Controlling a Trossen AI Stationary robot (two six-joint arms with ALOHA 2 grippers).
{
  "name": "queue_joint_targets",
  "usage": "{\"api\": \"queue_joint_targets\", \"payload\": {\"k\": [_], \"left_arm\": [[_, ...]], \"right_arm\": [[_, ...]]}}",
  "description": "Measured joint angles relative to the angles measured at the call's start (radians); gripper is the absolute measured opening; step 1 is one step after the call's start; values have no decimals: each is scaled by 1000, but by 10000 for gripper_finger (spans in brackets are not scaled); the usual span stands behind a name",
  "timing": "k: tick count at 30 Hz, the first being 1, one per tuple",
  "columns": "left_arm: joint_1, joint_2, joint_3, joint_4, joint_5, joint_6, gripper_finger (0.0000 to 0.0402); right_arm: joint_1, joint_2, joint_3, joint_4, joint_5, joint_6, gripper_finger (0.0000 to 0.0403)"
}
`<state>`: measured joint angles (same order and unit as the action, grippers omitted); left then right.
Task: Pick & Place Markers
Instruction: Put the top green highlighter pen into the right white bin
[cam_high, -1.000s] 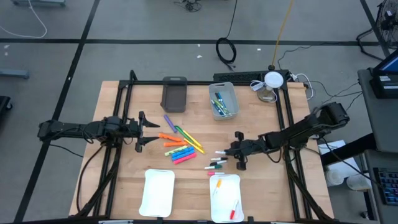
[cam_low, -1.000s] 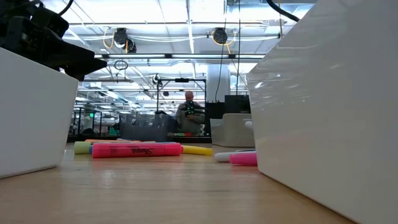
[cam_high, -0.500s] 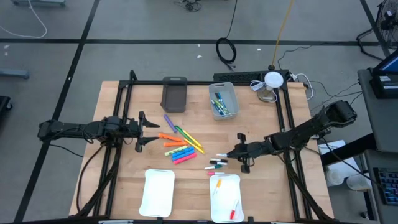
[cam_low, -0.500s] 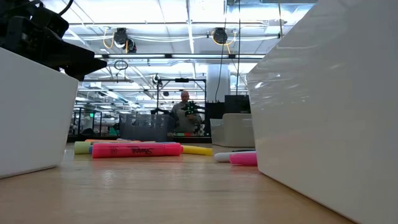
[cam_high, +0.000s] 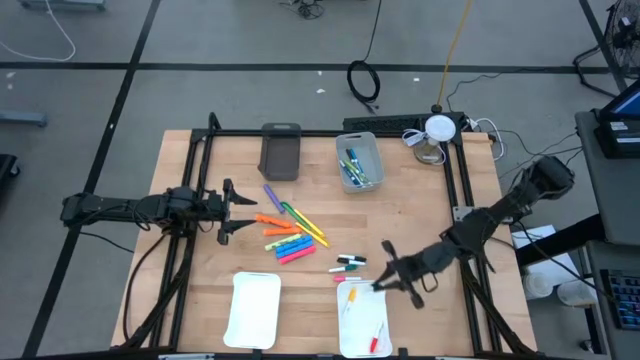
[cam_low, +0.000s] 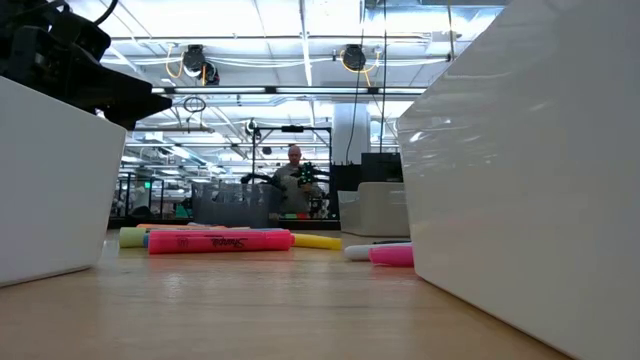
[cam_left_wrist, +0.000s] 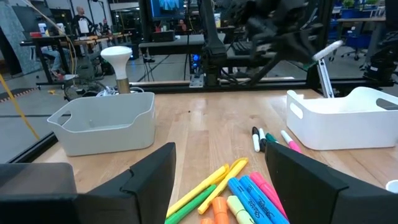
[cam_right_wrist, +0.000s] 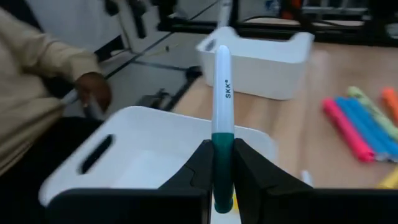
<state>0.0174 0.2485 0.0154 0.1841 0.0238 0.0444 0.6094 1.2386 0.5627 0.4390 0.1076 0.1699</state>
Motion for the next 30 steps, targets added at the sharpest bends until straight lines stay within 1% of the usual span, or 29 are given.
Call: {"api": "queue_joint_targets", "payload": {"k": [5,8,10,15,21,30], "left_arm": [[0,0,0,0,0,0,251],[0,0,0,0,0,0,251],[0,0,0,0,0,0,251],[0,0,0,0,0,0,251],[0,0,0,0,0,0,251],[0,0,0,0,0,0,251]], "right_arm": [[95,84,159,-145,47,-29,24],[119,169,236,-206,43,-79,24],[122,220,267,-232,14,-109,25],[81,289,282,-261,-35,-97,32],[26,294,282,-296,-33,-35,31],[20,294,283,-295,-35,-24,44]]}}
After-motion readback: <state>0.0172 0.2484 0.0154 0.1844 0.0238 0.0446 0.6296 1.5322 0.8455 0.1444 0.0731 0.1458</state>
